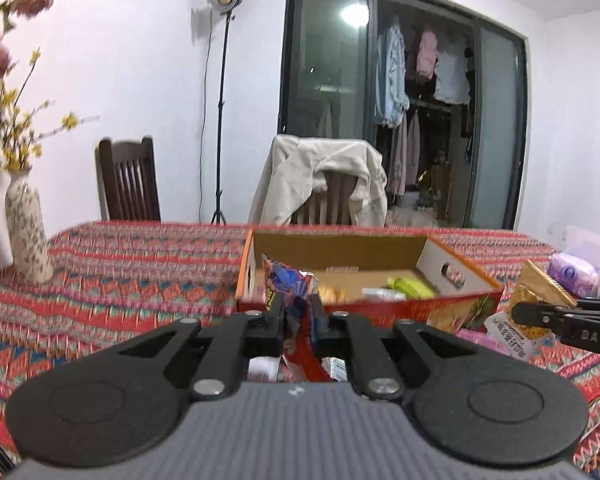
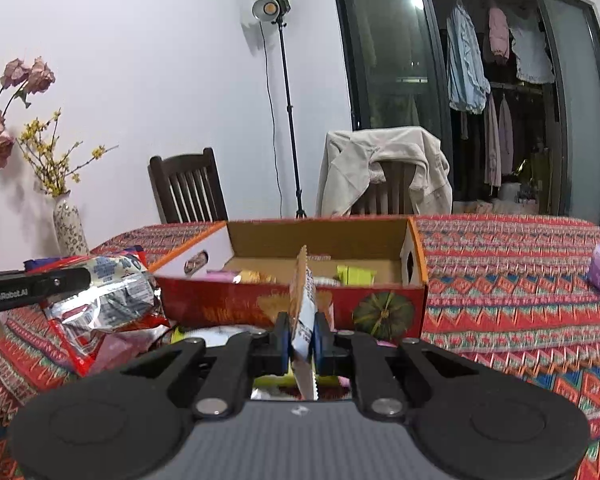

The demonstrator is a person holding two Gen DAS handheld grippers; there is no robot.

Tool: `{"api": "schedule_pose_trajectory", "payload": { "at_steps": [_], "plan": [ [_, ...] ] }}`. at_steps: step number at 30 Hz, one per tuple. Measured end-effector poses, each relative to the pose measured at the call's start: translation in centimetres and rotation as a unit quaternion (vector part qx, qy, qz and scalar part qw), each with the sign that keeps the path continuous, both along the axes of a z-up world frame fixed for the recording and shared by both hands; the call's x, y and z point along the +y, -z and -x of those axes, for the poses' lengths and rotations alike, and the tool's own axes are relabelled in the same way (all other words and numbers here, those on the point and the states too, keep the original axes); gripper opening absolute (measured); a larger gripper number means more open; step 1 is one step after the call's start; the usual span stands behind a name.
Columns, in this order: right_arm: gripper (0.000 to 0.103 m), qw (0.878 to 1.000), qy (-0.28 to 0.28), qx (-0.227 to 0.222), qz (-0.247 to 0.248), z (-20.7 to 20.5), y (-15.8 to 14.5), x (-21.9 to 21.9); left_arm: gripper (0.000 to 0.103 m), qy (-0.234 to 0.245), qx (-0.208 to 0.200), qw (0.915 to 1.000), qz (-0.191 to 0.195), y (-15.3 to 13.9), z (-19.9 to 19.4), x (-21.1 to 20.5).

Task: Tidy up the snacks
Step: 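Carry both packets over the box and open both grippers to drop them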

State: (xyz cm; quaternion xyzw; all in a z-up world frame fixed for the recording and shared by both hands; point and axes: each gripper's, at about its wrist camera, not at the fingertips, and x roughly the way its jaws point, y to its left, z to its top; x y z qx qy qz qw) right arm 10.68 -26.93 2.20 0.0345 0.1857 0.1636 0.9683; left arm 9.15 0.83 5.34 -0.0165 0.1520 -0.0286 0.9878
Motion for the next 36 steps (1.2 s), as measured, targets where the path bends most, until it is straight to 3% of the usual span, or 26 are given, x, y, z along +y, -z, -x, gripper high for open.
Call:
{"api": "schedule_pose_trajectory", "payload": {
  "at_steps": [8, 16, 24, 31, 34, 35, 36],
  "plan": [
    [0.011, 1.000, 0.008, -0.027, -0.001, -4.3, -2.8, 0.4, 0.011, 0.010, -0.043, 0.9989, -0.014, -3.0, -3.1, -1.8],
    [0.011, 0.999, 0.030, -0.027, 0.001, -10.5, -4.2, 1.4, 0.011, 0.007, -0.035, 0.9994, -0.005, -3.6, -9.7, -3.5],
    [0.011, 0.999, 0.053, -0.011, 0.004, -14.9, -1.9, 1.8, 0.011, -0.016, -0.009, 0.9997, 0.018, -1.4, -15.5, -2.8],
    [0.011, 0.999, 0.047, 0.010, 0.022, -16.2, 0.0, 2.1, 0.012, -0.011, 0.022, 0.9995, 0.019, 1.2, -17.3, -1.8],
    [0.019, 0.998, 0.048, 0.015, 0.022, -16.0, 0.2, 1.9, 0.018, -0.016, 0.025, 0.9993, 0.023, 1.7, -17.4, -1.4],
    [0.037, 0.999, 0.047, 0.017, 0.020, -16.1, 0.2, 1.8, 0.031, -0.016, 0.025, 0.9992, 0.025, 1.7, -17.2, -1.3],
    [0.051, 0.999, 0.047, 0.018, 0.015, -16.1, 0.2, 1.7, 0.053, -0.017, 0.023, 0.9991, 0.030, 1.7, -17.1, -1.1]
  ]
}}
